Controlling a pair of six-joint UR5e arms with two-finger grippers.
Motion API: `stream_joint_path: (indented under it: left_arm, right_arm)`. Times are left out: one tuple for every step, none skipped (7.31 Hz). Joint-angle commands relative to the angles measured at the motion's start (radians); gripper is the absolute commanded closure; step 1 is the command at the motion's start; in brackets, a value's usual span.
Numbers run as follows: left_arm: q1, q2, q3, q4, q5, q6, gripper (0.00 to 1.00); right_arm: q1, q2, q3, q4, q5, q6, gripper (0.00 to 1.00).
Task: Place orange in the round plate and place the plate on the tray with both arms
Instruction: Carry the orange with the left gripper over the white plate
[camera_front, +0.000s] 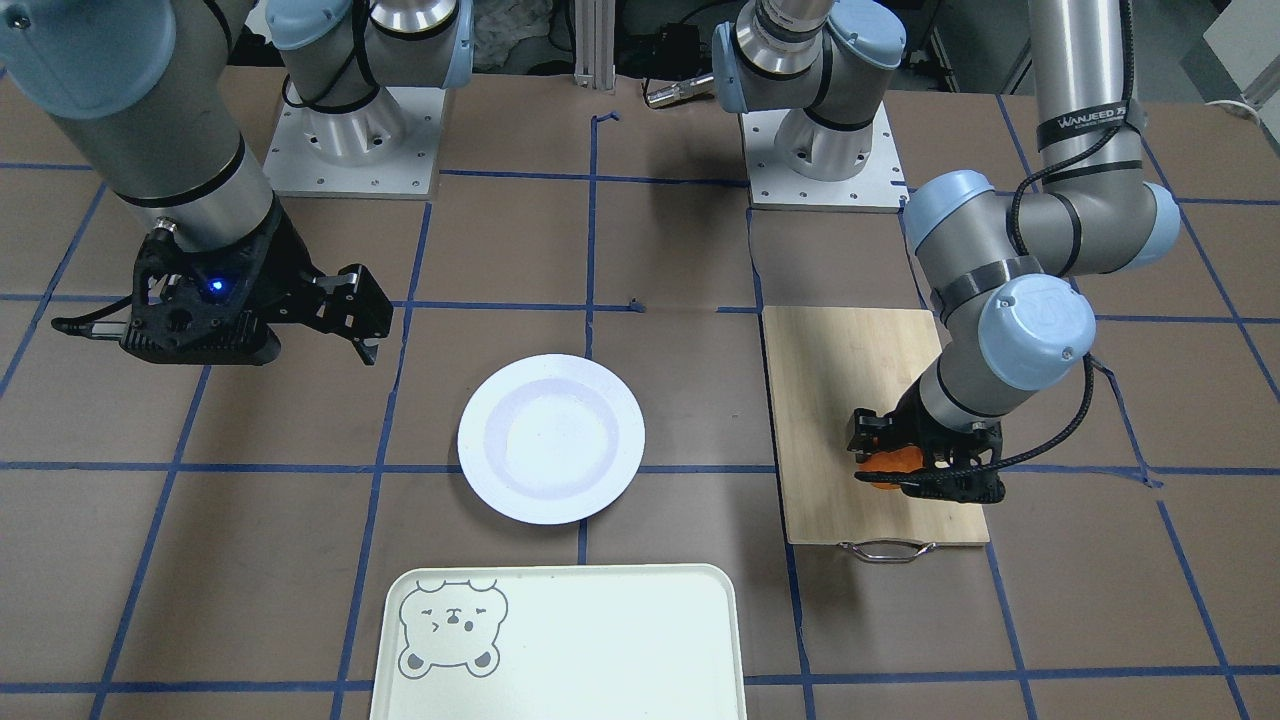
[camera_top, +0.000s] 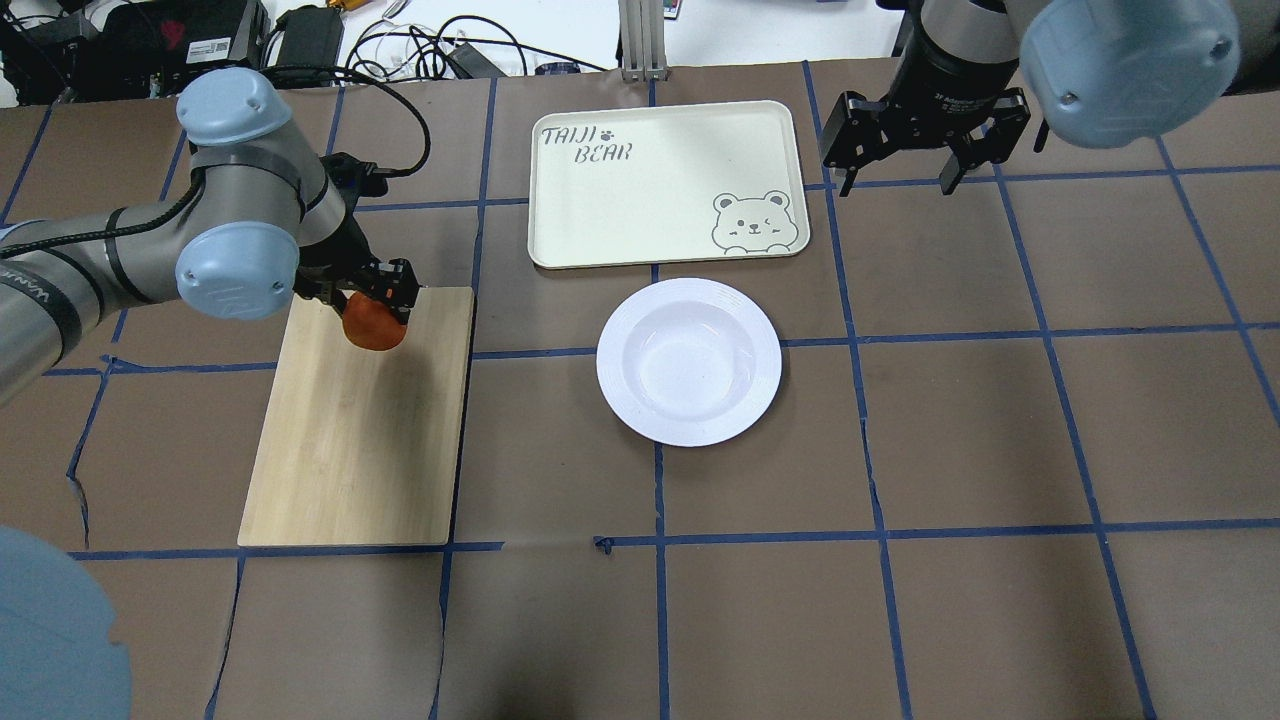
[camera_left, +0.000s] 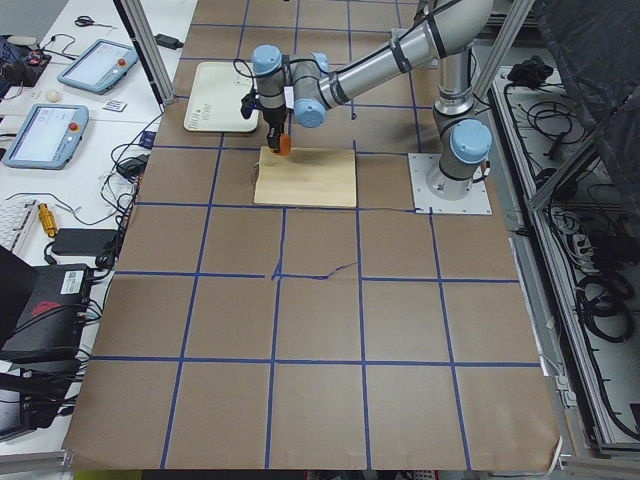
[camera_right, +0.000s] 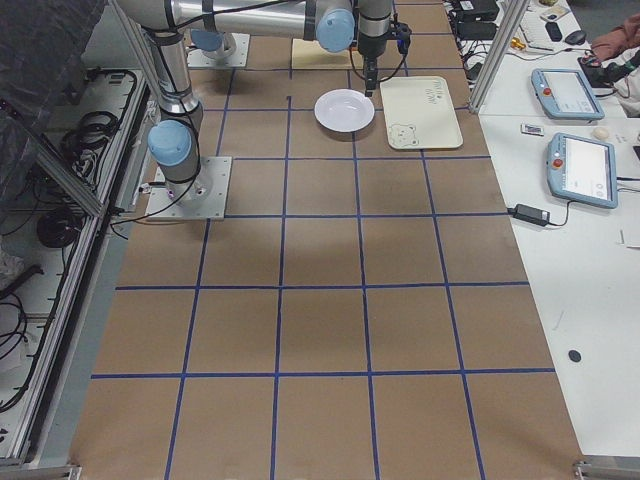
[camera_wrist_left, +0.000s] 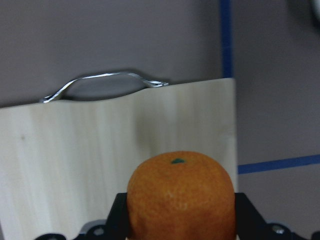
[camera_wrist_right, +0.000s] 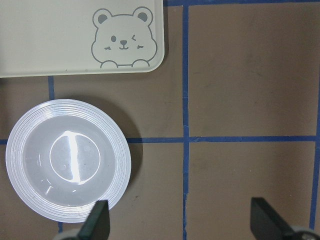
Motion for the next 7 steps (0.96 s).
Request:
stream_joint_path:
  left_arm:
    - [-0.263,-0.028,0.065,0.014,-0.001,-0.277,0.93]
    - [-0.324,-0.046,0.069,0.028,-0.043,-0.485,0.93]
    - [-0.349,-0.069,0.070,0.112,-0.097,-0.614,0.93]
    - [-0.370,-0.101,0.070,0.126,-0.128,-0.667,0.93]
    - [-0.378,-0.131,0.069,0.164,-0.154,-0.697,0.92]
    - [-0.379,-0.151,0.067,0.162,-0.169,-0.701,0.86]
    - [-0.384,-0.174,0.063,0.162,-0.187,-0.700,0.73]
  right_arm:
    - [-0.007,-0.001,-0.001,-0.001,0.000,-0.002,0.00]
    - [-0.007,-0.001,-0.001,0.001,0.000,-0.002,0.00]
    - [-0.007,-0.001,-0.001,-0.001,0.000,-0.003,0.00]
    - [-0.009,-0.001,0.001,0.001,0.000,-0.002,0.00]
    - [-0.009,-0.001,-0.001,0.001,0.000,-0.003,0.00]
    - [-0.009,-0.001,-0.001,0.001,0.000,-0.006,0.00]
    - [-0.009,-0.001,0.001,0.002,-0.001,-0.010,0.00]
